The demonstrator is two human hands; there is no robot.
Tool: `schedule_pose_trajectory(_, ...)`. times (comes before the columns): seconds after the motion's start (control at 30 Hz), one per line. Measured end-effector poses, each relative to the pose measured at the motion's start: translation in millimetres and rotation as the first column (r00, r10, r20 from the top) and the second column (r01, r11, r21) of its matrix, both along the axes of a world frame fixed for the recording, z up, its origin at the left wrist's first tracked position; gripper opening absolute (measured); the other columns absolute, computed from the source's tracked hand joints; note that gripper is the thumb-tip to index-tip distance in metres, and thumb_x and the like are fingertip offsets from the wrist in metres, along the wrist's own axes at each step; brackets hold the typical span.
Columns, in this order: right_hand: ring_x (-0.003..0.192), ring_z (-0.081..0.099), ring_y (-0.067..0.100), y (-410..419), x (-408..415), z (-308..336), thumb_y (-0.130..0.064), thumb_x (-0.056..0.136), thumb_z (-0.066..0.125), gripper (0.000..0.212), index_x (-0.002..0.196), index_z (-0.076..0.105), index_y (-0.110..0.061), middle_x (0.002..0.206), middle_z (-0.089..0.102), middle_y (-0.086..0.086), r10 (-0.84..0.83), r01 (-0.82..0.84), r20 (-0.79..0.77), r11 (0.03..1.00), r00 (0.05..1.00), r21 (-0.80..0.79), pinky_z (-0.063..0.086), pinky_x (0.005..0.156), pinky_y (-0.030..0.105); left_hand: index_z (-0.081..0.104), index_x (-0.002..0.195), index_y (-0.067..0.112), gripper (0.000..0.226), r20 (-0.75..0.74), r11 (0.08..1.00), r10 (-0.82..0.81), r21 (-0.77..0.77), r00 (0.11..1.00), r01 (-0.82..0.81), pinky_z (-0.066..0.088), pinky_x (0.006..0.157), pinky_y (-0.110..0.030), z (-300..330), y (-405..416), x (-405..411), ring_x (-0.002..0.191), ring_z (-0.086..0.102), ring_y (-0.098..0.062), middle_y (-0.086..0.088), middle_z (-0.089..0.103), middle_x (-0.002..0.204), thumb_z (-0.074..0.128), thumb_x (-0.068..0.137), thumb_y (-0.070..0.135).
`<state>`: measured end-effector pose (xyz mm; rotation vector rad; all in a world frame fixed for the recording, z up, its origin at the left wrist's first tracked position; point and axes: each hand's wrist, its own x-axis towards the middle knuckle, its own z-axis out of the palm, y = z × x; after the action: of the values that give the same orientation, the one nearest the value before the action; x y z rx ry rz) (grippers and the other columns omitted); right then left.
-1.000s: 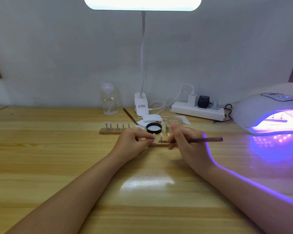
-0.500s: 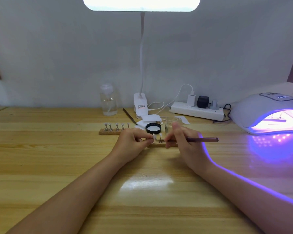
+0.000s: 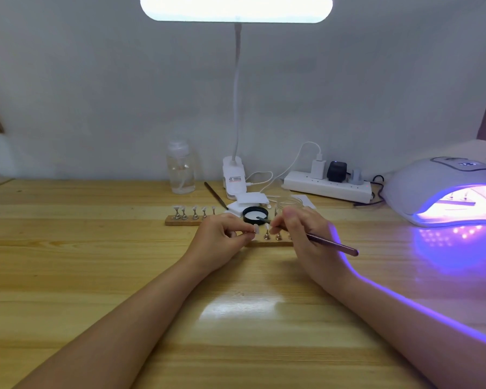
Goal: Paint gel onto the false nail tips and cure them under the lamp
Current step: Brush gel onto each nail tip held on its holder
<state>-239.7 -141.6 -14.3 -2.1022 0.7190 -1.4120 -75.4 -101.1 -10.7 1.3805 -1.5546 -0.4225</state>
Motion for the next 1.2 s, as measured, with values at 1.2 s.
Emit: schedule_pose_trajectory(1.2,0.066,0.063,0.005,0.8,0.6,0.2,-0.051,0.088,0.037,0.041,0.064,0.064,-0.03,0.066,0.067,-0.009,0.062,-0.067,0.058,0.993,0.996,0.099,0.051,0.065,0.025,0.071,0.088,0.021,0.023,-0.005,1.0,-0.016,-0.026,1.0,0.016,0.033,0.055,-0.015,-0.1,0.6,-0.3,0.062,0.041,-0.021,0.002,0.067,0.076,0.071,0.075,0.003)
